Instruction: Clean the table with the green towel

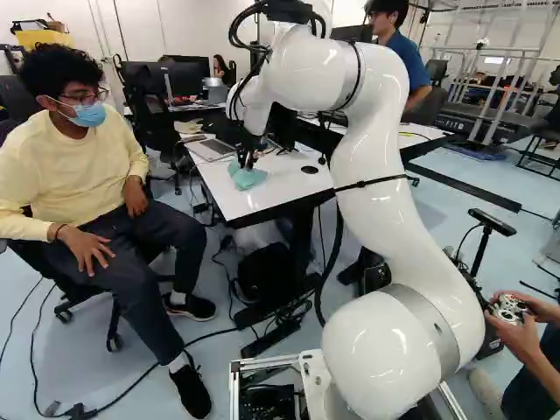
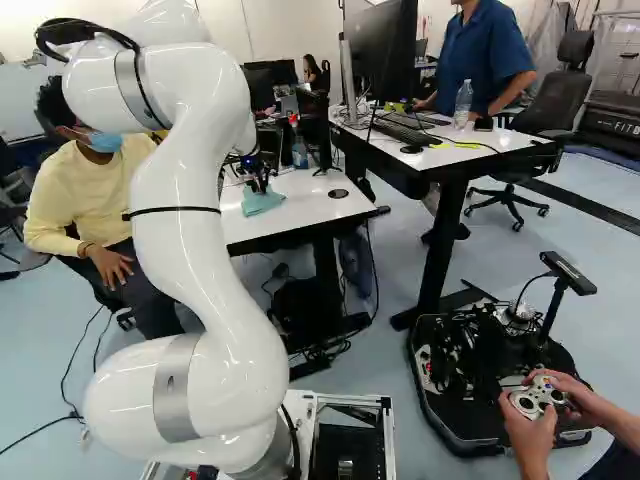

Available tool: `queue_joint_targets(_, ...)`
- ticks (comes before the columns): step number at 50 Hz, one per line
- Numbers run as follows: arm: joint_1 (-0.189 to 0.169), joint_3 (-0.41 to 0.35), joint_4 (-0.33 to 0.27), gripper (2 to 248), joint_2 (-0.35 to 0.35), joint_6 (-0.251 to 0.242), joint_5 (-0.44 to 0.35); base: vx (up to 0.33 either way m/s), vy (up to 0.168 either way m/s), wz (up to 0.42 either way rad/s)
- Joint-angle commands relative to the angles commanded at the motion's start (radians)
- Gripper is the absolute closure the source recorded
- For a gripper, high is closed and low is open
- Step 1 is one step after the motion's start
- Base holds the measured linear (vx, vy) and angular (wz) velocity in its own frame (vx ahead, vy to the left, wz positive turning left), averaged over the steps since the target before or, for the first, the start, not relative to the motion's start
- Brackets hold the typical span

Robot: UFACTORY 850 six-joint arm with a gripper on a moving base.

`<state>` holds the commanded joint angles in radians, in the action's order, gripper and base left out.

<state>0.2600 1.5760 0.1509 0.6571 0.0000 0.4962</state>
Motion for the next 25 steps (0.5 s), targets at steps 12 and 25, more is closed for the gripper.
queue_joint_targets(12,-0.001,-0.069,0.000,206,-0.048,0.000,0.000,0.000,0.000,0.000)
queue_joint_targets(25,-0.029,-0.126,0.000,206,-0.089,0.000,0.000,0.000,0.000,0.000)
